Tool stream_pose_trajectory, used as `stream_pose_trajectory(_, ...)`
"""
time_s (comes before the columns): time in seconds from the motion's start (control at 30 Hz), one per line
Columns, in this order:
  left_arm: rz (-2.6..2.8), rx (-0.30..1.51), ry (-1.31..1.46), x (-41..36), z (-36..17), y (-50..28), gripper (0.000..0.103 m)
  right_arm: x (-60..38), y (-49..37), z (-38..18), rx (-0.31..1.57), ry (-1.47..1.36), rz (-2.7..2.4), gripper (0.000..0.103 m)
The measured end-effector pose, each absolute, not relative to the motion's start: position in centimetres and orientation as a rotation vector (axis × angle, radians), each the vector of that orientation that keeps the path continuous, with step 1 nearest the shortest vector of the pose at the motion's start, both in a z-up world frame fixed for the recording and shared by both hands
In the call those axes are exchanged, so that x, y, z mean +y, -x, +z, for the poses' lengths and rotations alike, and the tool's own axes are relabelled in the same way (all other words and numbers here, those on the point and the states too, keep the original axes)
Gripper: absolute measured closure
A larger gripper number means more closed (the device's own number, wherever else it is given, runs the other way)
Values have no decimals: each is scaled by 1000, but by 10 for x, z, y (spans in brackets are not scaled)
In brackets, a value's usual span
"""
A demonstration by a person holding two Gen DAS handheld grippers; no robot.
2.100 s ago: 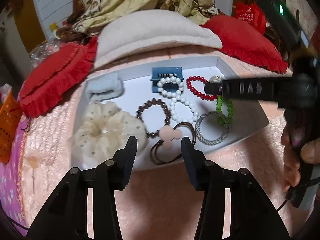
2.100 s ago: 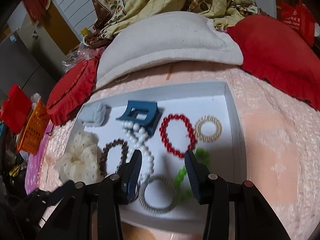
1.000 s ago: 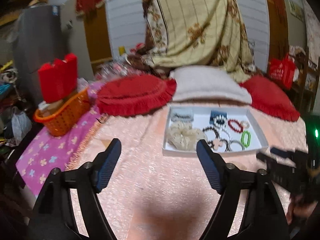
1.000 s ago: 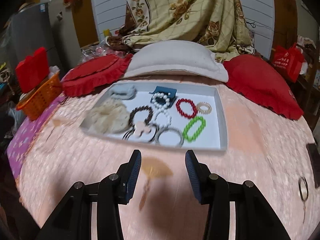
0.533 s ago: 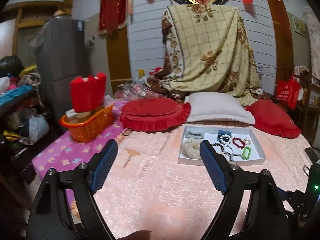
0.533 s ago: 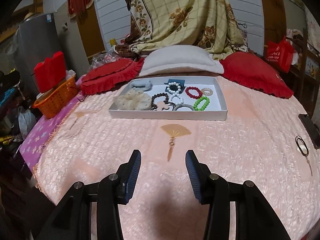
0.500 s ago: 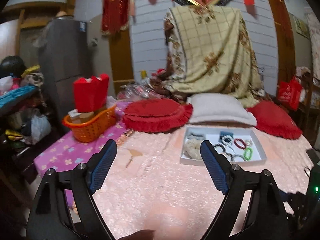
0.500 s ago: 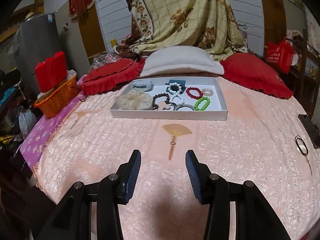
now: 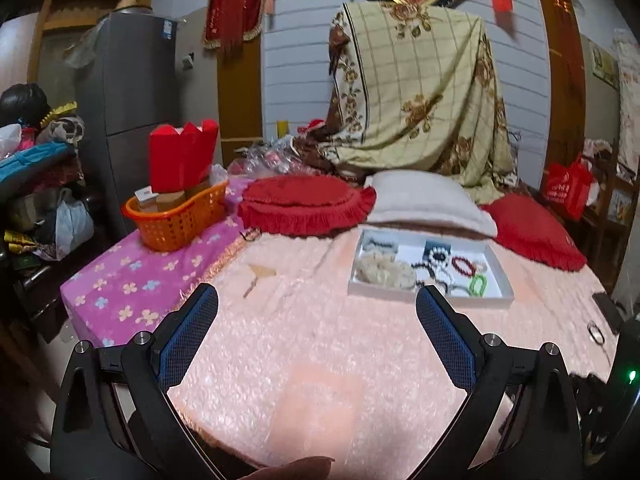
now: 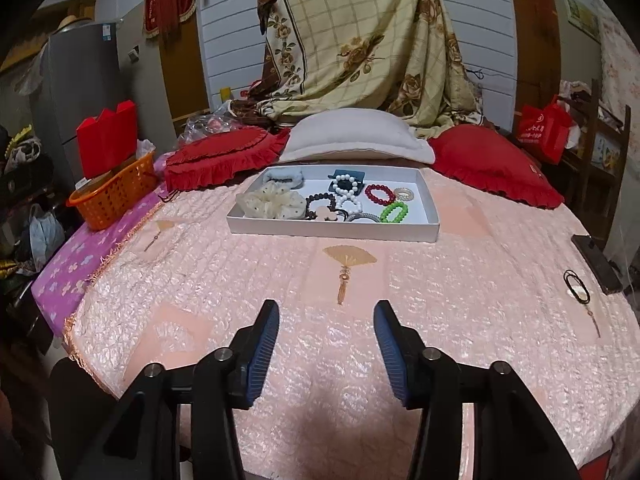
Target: Organize jewelry
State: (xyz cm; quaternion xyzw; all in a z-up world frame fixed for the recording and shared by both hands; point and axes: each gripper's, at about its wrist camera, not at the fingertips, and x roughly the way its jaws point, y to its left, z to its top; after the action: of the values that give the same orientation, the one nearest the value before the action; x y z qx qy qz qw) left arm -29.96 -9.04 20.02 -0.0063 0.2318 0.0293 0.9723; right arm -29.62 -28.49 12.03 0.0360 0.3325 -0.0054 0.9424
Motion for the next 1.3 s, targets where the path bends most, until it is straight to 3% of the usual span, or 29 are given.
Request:
stream_pose_trajectory(0.17, 19, 551, 0, -92, 187, 297, 3, -284, 300, 123, 664, -73, -32, 44)
stream_pose_trajectory(1.3, -64, 778, 18, -98, 133, 267, 3, -282, 280, 82, 787, -32, -118, 43)
